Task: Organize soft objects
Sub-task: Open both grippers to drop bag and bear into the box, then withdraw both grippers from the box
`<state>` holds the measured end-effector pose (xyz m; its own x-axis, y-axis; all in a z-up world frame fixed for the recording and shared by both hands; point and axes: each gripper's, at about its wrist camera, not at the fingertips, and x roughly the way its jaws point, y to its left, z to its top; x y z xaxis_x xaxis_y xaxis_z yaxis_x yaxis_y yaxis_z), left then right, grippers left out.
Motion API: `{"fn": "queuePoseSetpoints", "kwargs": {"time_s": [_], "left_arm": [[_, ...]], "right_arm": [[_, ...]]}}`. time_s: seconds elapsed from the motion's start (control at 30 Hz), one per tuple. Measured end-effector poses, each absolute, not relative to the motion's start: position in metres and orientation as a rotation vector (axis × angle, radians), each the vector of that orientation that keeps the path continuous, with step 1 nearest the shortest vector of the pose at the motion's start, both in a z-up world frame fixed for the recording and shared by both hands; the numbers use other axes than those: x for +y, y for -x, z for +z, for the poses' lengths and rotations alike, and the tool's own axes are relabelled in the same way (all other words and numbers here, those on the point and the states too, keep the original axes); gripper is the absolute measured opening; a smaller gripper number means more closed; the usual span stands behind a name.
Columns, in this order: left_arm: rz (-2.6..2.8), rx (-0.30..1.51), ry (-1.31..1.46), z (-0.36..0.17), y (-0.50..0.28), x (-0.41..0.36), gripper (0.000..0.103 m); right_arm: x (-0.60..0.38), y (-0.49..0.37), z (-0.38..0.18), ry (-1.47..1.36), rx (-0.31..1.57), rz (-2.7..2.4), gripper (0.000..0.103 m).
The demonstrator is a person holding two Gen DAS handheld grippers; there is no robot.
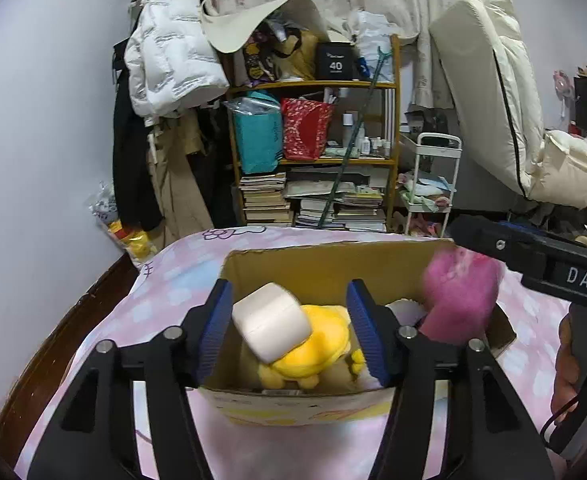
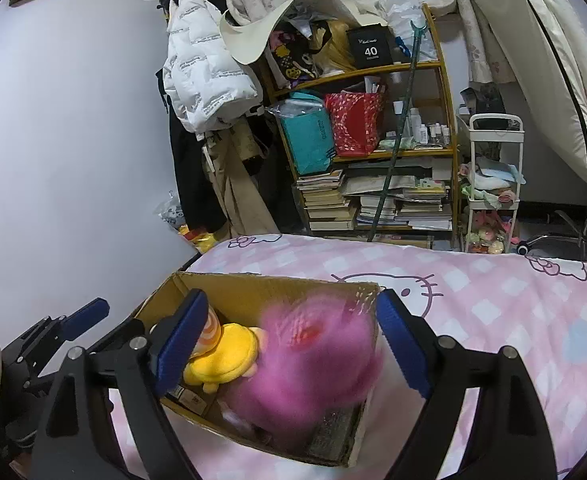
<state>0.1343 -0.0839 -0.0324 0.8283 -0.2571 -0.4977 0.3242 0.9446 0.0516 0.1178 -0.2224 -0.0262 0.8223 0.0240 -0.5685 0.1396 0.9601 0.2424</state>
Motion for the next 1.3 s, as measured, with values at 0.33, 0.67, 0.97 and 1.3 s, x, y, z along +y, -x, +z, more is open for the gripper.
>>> {"fn": "queuePoseSetpoints", "kwargs": {"time_s": [0.33,0.67,0.97,1.3], "left_arm": [[-0.263,0.492,-0.115,-0.013,-0.107,-0.068,0.084],[-0.211,0.386,-0.13,0.039,-0.047,-0.052,0.1],[-0.173,0.369,-0.115,0.057,-0.007,-0.032,0.102],[-0.162,0.357,-0.122,0.054,0.033,-0.021,0.102]], "right_arm": [[-0.217,-0.089,-0.003,-0.222,0.568,-0.089,0.099],[-0.214,-0.042,0.045,-0.184,0.485,-0.109,0.103],[-0.201,-0.003,0.068,-0.115,0.45,-0.132,0.103],[-0.19,0.044,0.077,-0.083,0.403,-0.159,0.103]]}}
